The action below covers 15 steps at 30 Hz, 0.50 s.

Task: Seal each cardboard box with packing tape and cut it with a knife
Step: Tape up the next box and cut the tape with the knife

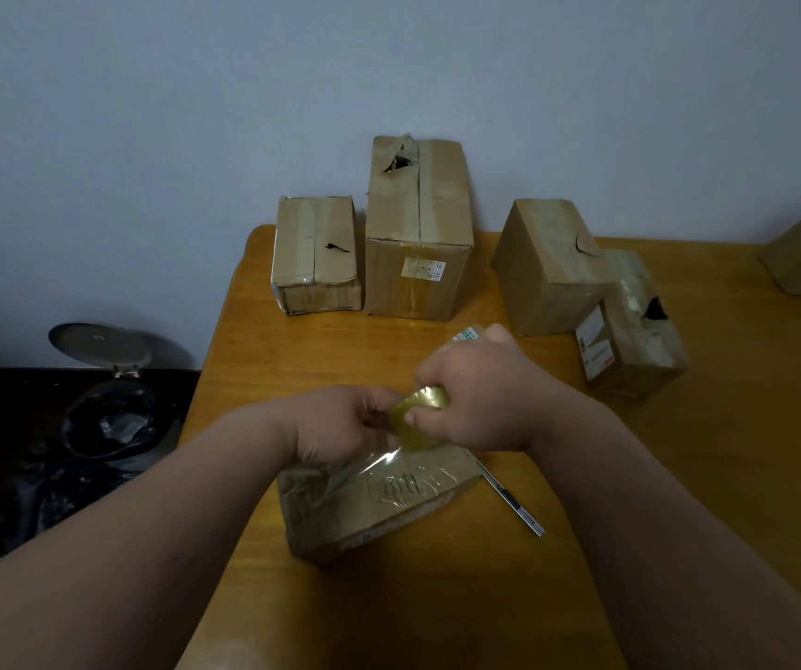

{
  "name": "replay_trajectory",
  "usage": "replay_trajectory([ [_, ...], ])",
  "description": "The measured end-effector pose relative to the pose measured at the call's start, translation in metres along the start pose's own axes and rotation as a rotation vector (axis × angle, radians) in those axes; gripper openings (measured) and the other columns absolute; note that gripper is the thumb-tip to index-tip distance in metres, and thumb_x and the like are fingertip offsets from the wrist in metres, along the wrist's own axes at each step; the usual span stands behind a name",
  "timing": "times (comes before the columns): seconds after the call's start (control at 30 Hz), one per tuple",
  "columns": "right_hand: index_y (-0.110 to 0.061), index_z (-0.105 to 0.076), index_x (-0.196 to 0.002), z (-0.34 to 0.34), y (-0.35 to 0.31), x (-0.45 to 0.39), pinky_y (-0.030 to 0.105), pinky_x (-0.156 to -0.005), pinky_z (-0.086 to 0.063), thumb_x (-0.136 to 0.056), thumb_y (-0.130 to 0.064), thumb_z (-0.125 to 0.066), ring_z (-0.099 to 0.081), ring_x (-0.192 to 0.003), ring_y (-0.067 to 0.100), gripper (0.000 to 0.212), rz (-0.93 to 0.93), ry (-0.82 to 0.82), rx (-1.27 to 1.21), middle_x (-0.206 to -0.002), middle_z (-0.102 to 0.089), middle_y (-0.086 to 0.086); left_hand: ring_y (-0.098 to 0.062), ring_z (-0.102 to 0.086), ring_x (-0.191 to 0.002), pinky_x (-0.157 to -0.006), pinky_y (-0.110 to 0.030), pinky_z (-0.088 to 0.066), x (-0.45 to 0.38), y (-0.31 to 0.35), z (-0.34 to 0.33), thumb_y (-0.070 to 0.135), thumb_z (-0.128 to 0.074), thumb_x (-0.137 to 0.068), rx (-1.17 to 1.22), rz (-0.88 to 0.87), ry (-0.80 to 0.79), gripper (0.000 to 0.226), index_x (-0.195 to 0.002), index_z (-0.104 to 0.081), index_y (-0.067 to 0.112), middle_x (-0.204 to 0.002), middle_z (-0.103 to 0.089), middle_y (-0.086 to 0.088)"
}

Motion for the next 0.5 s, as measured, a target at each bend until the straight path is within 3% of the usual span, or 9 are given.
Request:
replay_trajectory([
  [0.1, -0.03, -0.066, -0.098, -0.002, 0.006, 0.002, 0.041, -0.104, -0.024, -0.089, -0.052, -0.055, -0.053, -0.096, 0.01, 0.027, -0.001, 0.058, -0.004, -0.093, -0.06, -0.011, -0.014, -0.063, -0.103, -0.091, -0.028, -0.05, 0.0, -0.003, 0.002, 0.015, -0.061, -0.095, -0.022, -0.003, 0.07, 0.018, -0.111, -0.067, 0.022, -0.108, -0.069, 0.0],
  [0.17, -0.029, -0.065, -0.116, -0.008, 0.02, 0.009, 0.038, -0.104, -0.033, -0.09, -0.05, -0.055, -0.052, -0.105, 0.008, 0.034, -0.037, 0.118, -0.219, -0.109, -0.06, -0.012, -0.017, -0.063, -0.101, -0.089, -0.032, -0.05, 0.002, -0.007, 0.002, 0.017, -0.064, -0.093, -0.014, 0.002, 0.115, 0.014, -0.105, -0.068, 0.023, -0.107, -0.068, -0.003],
  [0.27, -0.025, -0.062, -0.12, -0.025, 0.056, 0.024, 0.021, -0.076, -0.044, -0.095, -0.039, -0.05, -0.054, -0.098, 0.001, 0.032, -0.255, 0.41, -0.658, -0.114, -0.057, -0.008, -0.016, -0.065, -0.099, -0.087, -0.03, -0.052, 0.003, -0.008, 0.0, 0.018, -0.064, -0.093, 0.005, 0.007, 0.148, 0.013, -0.104, -0.068, 0.022, -0.104, -0.07, 0.0],
  [0.33, -0.02, -0.06, -0.111, -0.055, 0.083, 0.034, 0.016, -0.062, -0.039, -0.1, -0.028, -0.047, -0.056, -0.09, 0.006, 0.019, -0.514, 0.48, -0.635, -0.11, -0.059, 0.001, -0.018, -0.066, -0.098, -0.086, -0.032, -0.052, 0.003, -0.009, -0.003, 0.016, -0.064, -0.093, 0.031, 0.012, 0.168, 0.012, -0.104, -0.067, 0.02, -0.103, -0.07, -0.003],
  [0.4, -0.017, -0.055, -0.103, -0.101, 0.102, 0.043, 0.018, -0.059, -0.04, -0.102, -0.023, -0.045, -0.057, -0.091, 0.013, 0.012, -0.705, 0.225, -0.497, -0.111, -0.062, 0.005, -0.023, -0.065, -0.099, -0.087, -0.035, -0.053, 0.005, -0.01, -0.006, 0.015, -0.063, -0.093, 0.079, 0.022, 0.19, 0.012, -0.104, -0.066, 0.019, -0.104, -0.069, -0.008],
  [0.5, -0.014, -0.051, -0.116, -0.167, 0.101, 0.058, 0.03, -0.082, -0.046, -0.098, -0.026, -0.049, -0.055, -0.102, 0.021, 0.022, -0.79, -0.199, -0.42, -0.121, -0.056, 0.007, -0.024, -0.065, -0.096, -0.085, -0.033, -0.054, 0.005, -0.011, -0.013, 0.014, -0.063, -0.093, 0.158, 0.029, 0.213, 0.012, -0.105, -0.066, 0.016, -0.108, -0.066, -0.013],
])
Point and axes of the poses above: each hand's wrist, its own x-axis away from the middle knuckle, its own z-axis out of the back of the hand, y = z × x, the point moved 2 cm from there along -x, towards the middle knuckle
